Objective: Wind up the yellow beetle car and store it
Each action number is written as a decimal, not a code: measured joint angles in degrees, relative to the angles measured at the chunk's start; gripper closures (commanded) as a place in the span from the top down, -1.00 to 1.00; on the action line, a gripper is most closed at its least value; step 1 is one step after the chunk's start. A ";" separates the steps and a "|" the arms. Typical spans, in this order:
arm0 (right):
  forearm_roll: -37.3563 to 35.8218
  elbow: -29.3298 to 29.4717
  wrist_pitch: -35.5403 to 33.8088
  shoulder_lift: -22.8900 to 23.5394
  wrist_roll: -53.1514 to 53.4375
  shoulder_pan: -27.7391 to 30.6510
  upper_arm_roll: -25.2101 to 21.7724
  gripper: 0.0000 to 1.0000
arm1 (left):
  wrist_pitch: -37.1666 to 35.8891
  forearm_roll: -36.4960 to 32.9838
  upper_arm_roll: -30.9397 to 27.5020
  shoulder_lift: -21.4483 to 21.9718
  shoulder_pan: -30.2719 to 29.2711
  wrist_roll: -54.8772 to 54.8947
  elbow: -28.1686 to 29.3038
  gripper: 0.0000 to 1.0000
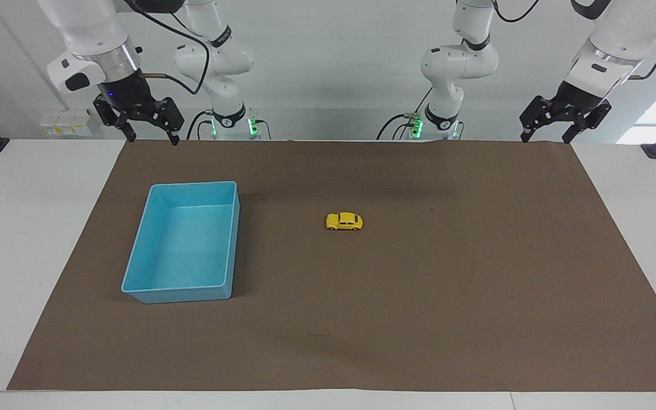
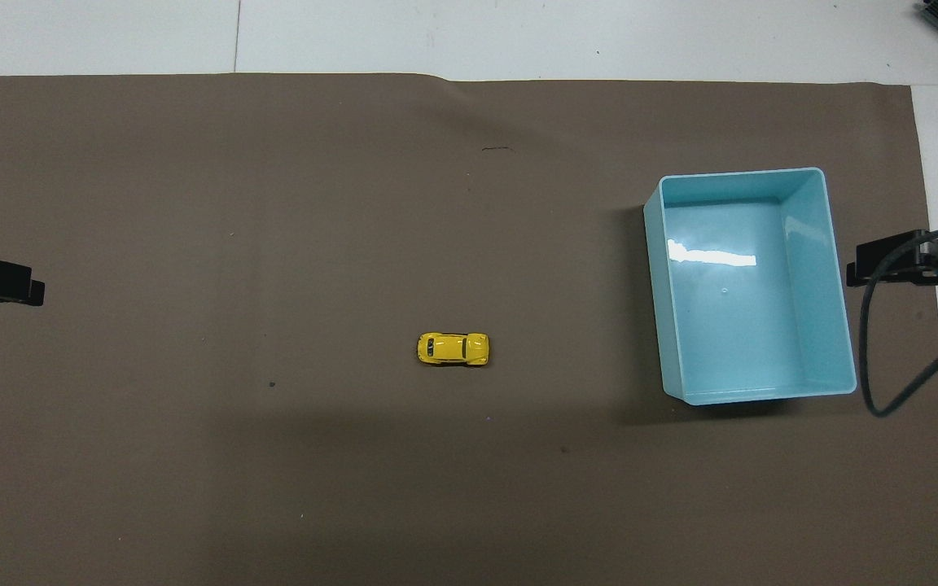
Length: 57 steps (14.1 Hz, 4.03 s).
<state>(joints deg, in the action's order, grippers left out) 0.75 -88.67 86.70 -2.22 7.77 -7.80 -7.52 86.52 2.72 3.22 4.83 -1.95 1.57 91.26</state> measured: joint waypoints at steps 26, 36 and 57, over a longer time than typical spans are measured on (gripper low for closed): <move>0.00 0.00 0.00 0.00 -0.01 0.00 -0.14 1.00 | 11.40 1.35 0.98 -1.86 12.27 -39.57 10.05 1.00; 0.00 0.00 0.00 0.00 -0.01 0.00 -0.14 1.00 | 19.71 5.02 1.07 -3.96 16.83 -81.75 12.52 1.00; 0.00 0.00 0.00 0.00 -0.01 0.00 -0.14 1.00 | 37.85 0.66 1.08 -25.69 40.01 -127.60 13.32 1.00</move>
<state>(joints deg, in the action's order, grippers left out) 0.75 -88.67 86.70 -2.22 7.76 -7.79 -7.66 124.36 3.38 4.29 -20.87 38.07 -126.03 104.59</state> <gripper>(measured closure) 0.000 0.000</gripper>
